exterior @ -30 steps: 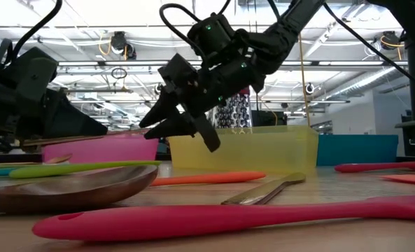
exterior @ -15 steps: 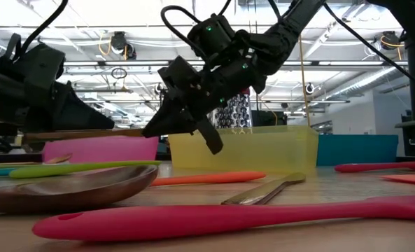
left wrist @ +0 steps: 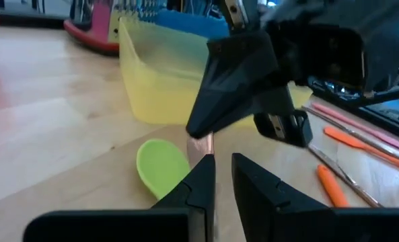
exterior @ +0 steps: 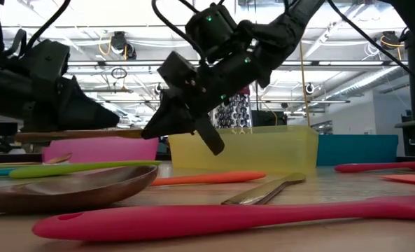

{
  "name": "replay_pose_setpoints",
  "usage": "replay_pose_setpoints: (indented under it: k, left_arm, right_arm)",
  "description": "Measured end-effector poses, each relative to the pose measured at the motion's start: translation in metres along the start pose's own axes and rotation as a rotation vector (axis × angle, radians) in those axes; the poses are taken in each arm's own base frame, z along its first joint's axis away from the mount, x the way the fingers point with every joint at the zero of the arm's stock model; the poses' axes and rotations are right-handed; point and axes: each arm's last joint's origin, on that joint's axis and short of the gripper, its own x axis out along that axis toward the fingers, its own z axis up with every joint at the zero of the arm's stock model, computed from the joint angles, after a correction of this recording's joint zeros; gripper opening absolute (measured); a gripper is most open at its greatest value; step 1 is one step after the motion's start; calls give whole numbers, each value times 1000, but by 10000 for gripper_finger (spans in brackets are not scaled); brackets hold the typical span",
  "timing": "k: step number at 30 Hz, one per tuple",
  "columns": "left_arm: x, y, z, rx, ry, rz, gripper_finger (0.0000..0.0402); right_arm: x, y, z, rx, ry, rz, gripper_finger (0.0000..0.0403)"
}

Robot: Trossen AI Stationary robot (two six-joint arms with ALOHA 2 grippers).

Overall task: Pick & Place Kitchen Items
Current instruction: Put the brown table knife into the yellow bin

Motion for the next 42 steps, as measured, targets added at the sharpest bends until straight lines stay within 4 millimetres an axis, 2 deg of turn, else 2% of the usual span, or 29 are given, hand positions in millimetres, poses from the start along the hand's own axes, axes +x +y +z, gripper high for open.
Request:
replay_pose_setpoints:
  k: [6,11,17,21,25,29,36,42]
  left_arm:
    - [0,-6,10,25,-75,-9,51]
    - [-1,-10,18,108,-115,-6,51]
    - [-4,-14,30,147,-140,-14,51]
    - [-5,-15,34,133,-145,-21,51]
    - [-5,-15,34,139,-143,-20,51]
    - [-5,-15,33,150,-141,-19,51]
    - [-3,-14,34,155,-142,-9,51]
    - [3,-10,37,150,-150,16,51]
  right_arm:
    - [-11,11,23,38,60,12,1]
    - [-31,12,36,127,179,6,1]
    - [-67,-8,48,305,237,-39,1]
    - [-90,-23,47,432,264,-56,1]
    - [-113,-33,41,523,354,-121,1]
    - [-136,-30,21,625,390,-163,1]
    - [-165,-5,-32,888,425,-264,1]
    - [-175,16,-58,989,492,-279,1]
